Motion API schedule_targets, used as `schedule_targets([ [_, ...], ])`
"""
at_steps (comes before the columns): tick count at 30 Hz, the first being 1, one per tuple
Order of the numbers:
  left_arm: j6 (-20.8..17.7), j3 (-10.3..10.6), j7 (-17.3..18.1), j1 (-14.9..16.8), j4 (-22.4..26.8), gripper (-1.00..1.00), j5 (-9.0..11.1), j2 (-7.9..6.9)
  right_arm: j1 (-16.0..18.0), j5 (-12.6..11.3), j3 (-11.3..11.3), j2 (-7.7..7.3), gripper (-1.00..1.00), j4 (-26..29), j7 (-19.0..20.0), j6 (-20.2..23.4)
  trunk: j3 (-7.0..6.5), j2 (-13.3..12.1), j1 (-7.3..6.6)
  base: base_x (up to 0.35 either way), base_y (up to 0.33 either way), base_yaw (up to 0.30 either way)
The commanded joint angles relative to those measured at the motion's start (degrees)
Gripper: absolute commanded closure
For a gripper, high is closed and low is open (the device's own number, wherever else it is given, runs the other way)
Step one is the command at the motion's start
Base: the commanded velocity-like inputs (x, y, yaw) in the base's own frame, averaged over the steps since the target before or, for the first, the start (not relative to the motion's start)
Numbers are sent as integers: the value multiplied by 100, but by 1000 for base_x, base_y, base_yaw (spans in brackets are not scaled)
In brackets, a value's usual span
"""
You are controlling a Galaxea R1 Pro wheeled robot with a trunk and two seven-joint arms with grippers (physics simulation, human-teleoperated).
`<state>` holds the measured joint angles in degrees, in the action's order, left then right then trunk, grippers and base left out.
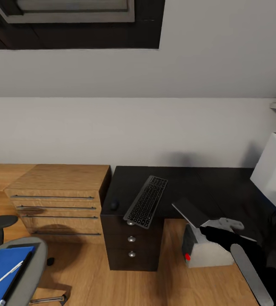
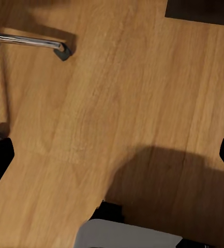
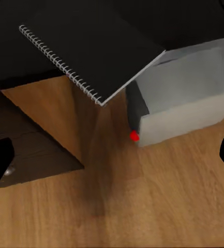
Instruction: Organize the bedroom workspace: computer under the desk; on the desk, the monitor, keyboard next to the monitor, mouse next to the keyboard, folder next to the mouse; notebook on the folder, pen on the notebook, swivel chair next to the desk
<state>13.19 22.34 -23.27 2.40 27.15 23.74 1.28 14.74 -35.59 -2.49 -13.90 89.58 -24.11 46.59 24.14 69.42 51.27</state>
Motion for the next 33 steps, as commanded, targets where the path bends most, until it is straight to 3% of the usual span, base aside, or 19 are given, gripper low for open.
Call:
schedule_targets([
  [1, 69, 47, -37, 6, -3, -100, 60, -5, 4, -68, 30, -3, -100, 11, -58, -8, 6, 4, -1, -113, -78, -27],
  [2, 234, 48, -37, 6, -6, -100, 66, -5, 3, -90, 174, 1, -100, 28, -67, -152, 5, 4, -1, -195, -223, -201],
  [6, 261, 46, -37, 6, -32, -100, 68, -5, 3, -68, 206, -4, -100, 31, -76, -195, -1, 4, -1, -162, -256, -228],
  [13, 287, 51, -37, 6, -130, -100, 61, -5, 3, 364, 482, 15, -100, 14, -112, -403, -4, 4, -1, -35, -84, -109],
  [20, 342, 38, -59, 6, -144, -100, 65, -28, 3, 630, 530, 33, -100, 7, -117, -527, -4, 4, -1, -5, -13, -16],
  [29, 530, 21, -80, 6, -143, -100, 81, -87, 3, 667, 538, 36, -100, -31, -118, -592, -4, 4, -1, 0, -1, -1],
  [33, 932, -7, -92, 6, -135, -100, 85, -126, 3, 673, 546, 32, -100, -249, -117, -815, -4, 4, -1, 0, 0, -7],
])
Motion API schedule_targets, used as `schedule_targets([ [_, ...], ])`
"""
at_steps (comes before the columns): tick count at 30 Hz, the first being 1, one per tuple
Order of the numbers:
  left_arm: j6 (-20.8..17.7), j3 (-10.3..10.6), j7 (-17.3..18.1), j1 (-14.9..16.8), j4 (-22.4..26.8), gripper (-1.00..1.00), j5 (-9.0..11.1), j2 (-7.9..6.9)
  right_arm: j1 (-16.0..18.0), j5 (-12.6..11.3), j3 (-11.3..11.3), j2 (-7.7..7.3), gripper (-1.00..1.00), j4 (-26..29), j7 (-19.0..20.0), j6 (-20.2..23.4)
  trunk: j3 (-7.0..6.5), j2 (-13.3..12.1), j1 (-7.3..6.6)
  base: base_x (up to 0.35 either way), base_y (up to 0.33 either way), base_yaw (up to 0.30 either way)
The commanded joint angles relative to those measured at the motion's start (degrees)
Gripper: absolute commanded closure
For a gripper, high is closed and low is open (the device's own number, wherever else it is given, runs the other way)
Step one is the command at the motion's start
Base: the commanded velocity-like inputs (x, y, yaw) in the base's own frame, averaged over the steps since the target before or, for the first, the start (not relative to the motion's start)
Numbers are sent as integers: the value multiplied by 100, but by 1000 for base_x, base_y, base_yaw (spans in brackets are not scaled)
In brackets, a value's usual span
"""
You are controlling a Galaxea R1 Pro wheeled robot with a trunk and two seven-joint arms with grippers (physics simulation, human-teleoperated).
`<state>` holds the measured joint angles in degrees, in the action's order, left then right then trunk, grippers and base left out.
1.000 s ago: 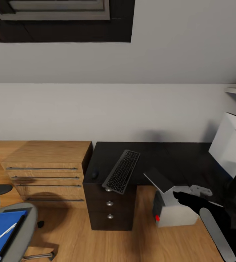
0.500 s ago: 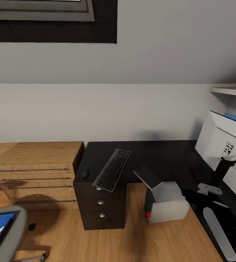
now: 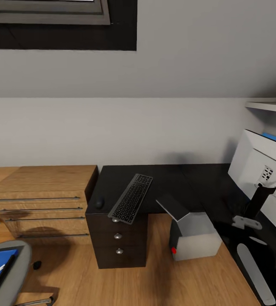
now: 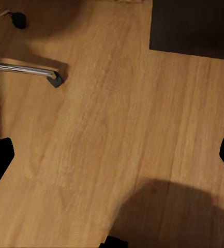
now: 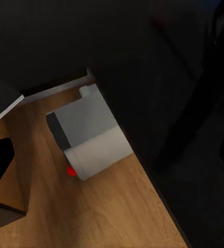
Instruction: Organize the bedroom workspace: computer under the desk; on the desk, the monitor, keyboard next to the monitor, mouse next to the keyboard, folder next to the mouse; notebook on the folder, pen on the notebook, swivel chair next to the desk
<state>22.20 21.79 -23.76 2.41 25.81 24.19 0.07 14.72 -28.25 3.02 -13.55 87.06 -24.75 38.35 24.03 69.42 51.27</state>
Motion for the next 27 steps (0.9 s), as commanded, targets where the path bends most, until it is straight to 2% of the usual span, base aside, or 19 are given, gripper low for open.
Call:
schedule_targets([
  [1, 123, 37, -45, 5, -2, -100, 40, -14, 5, -60, -4, -4, -100, -53, -52, -66, 6, 4, 0, 0, 0, -60],
  [3, 264, 21, -47, 5, -3, -100, 41, -31, 5, -59, -4, -7, -100, -150, -50, -231, 6, 4, 0, 0, 0, -115],
  [4, 387, 3, -48, 5, -5, -100, 41, -45, 5, -58, -3, -14, -100, -238, -49, -447, 6, 4, 0, 0, 0, -198],
  [7, 479, -14, -49, 5, -5, -100, 43, -52, 5, -58, 4, -25, -100, -293, -48, -605, 6, 4, 0, 0, 0, -226],
  [16, 549, -33, -50, 5, -6, -100, 47, -56, 5, -54, 104, -28, -100, -358, -55, -720, 6, 4, 0, 0, 0, -268],
  [23, 556, -145, -45, 5, 2, -100, 42, -83, 5, 154, 249, -26, -100, -605, -56, -1073, 6, 4, 0, 0, 0, -269],
  [27, 557, -183, -42, 5, 7, -100, 42, -97, 5, 225, 283, -25, -100, -625, -56, -1151, 6, 4, 0, 0, 0, -102],
])
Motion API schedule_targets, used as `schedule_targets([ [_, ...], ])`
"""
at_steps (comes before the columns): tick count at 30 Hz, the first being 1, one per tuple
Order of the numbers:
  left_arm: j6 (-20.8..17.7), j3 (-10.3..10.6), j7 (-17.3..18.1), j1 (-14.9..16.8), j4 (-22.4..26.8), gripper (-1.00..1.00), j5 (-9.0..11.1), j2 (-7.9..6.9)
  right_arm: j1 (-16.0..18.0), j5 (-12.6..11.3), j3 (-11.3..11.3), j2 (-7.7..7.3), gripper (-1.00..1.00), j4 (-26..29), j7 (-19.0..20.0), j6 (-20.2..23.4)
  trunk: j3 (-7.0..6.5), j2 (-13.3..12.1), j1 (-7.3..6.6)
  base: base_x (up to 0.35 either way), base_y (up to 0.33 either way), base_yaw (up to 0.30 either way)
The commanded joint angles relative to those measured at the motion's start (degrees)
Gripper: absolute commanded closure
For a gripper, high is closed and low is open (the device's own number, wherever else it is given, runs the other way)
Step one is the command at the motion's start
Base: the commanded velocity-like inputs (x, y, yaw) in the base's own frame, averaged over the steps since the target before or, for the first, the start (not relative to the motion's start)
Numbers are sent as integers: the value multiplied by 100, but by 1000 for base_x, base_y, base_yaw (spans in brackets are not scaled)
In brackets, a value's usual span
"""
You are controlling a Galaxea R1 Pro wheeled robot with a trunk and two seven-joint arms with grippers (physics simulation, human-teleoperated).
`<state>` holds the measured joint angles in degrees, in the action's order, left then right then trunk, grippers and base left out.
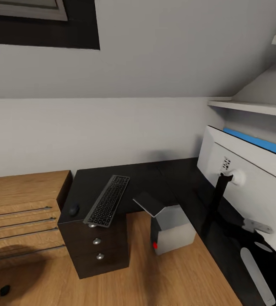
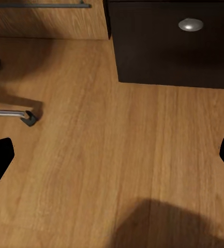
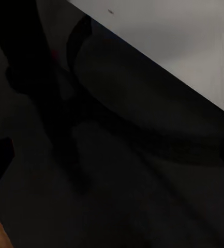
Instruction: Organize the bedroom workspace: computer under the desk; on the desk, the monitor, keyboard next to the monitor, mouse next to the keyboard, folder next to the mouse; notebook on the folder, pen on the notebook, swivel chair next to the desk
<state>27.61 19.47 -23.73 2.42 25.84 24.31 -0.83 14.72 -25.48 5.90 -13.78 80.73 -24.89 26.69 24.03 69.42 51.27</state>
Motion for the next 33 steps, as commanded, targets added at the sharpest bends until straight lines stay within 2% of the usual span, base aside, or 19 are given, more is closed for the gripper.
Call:
schedule_targets([
  [1, 16, 43, -45, 4, 5, -100, 30, -8, 4, -42, -2, -2, -100, 7, -43, 8, 7, 4, 0, 0, 0, -57],
  [2, 16, 30, -45, 4, 7, -100, 30, -29, 4, 46, 8, -2, -100, -2, -43, -6, 7, 4, 0, 0, 0, -23],
  [10, 16, 22, -44, 4, 9, -100, 23, -45, 4, 236, 8, -11, -100, -37, -32, -95, 7, 4, 0, 0, 0, -8],
  [11, 16, 22, -37, 4, 9, -100, 21, -40, 9, 1117, 20, -41, -100, -596, -24, -1011, 7, 4, 0, 0, 0, 0],
  [14, 16, 21, -37, 4, 9, -100, 21, -40, 19, 1402, 29, -46, -100, -938, -10, -1489, 7, 4, 0, 0, 0, 0],
  [18, 12, 21, -37, 4, 9, -100, 21, -40, 40, 1513, 33, -78, -100, -1343, 11, -2043, 7, 4, 0, 0, 0, 0],
  [21, 11, 21, -43, 4, 9, -100, 21, -45, 62, 1548, 34, -206, -100, -1729, 10, -2576, 7, 4, 0, 0, 0, 0],
  [25, 14, 21, -44, 4, 9, -100, 21, -41, 117, 1537, 95, -373, -100, -2045, 14, -2755, 7, 4, 0, 0, 0, 0],
  [29, 12, 21, -44, 4, 8, -100, 21, -40, 398, 1522, 132, -517, -100, -2512, 18, -2872, 7, 4, 0, 0, 0, 0],
  [33, 9, 28, -34, 4, 4, -100, 16, -27, 591, 1520, 140, -585, -100, -2827, 19, -3040, 7, 4, 0, 0, 0, 0],
])
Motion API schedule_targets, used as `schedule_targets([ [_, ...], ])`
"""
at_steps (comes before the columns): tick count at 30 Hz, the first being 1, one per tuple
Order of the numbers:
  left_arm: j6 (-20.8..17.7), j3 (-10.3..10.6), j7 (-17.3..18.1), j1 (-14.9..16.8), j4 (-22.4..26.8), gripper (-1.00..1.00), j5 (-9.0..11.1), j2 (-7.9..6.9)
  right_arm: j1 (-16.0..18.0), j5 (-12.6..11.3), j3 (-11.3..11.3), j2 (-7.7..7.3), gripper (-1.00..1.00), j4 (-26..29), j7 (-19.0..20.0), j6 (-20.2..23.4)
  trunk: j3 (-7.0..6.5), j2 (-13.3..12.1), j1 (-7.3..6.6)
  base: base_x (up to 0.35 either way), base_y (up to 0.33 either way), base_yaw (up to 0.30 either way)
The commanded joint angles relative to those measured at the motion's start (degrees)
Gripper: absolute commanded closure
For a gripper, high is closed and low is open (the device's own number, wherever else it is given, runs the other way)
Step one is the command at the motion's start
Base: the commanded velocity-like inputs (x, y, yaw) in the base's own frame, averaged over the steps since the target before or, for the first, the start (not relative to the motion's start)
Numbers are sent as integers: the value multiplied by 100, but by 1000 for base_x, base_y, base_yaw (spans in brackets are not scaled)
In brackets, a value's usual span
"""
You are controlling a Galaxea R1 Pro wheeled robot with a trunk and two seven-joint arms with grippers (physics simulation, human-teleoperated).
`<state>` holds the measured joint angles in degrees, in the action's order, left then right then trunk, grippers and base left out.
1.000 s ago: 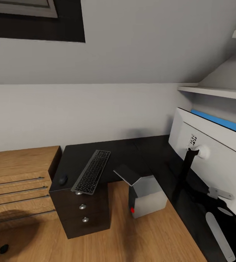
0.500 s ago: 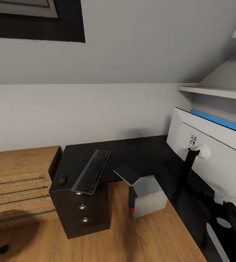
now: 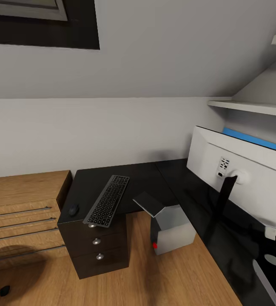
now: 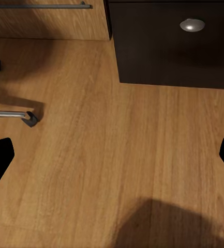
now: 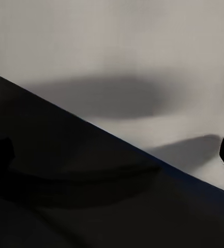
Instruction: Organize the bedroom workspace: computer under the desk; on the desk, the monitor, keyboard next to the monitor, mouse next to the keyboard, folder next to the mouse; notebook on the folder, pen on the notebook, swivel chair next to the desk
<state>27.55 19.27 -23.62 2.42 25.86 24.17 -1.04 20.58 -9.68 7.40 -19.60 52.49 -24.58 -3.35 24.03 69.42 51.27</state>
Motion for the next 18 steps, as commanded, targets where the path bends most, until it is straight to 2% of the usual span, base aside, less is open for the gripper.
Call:
schedule_targets([
  [1, 17, 49, -44, 4, 2, -100, 29, -5, 28, -60, -8, -11, -100, -36, -12, -46, 6, 4, 0, 0, 0, 0],
  [6, 16, 52, -33, 4, -7, -100, 27, -2, 111, -67, 89, -102, -100, -193, -18, -77, 6, 4, 0, 0, 0, 0],
  [8, 17, 71, -20, 4, -9, -100, 23, 8, 213, -68, 251, -120, -100, -276, -19, -74, 6, 4, 0, 0, 0, 0],
  [10, 18, 90, -14, 4, -10, -100, 14, 20, 545, -57, 451, -132, -100, -751, -14, -75, 6, 4, 0, 0, 0, 0],
  [12, 17, 96, -12, 4, -10, -100, 11, 23, 778, -40, 495, -134, -100, -1083, -12, -82, 6, 4, 0, 0, 0, 0],
  [18, 17, 102, -12, 4, -10, -100, 9, 25, 941, -33, 500, -113, -100, -1295, -10, -82, 6, 4, 0, 0, 0, 0],
])
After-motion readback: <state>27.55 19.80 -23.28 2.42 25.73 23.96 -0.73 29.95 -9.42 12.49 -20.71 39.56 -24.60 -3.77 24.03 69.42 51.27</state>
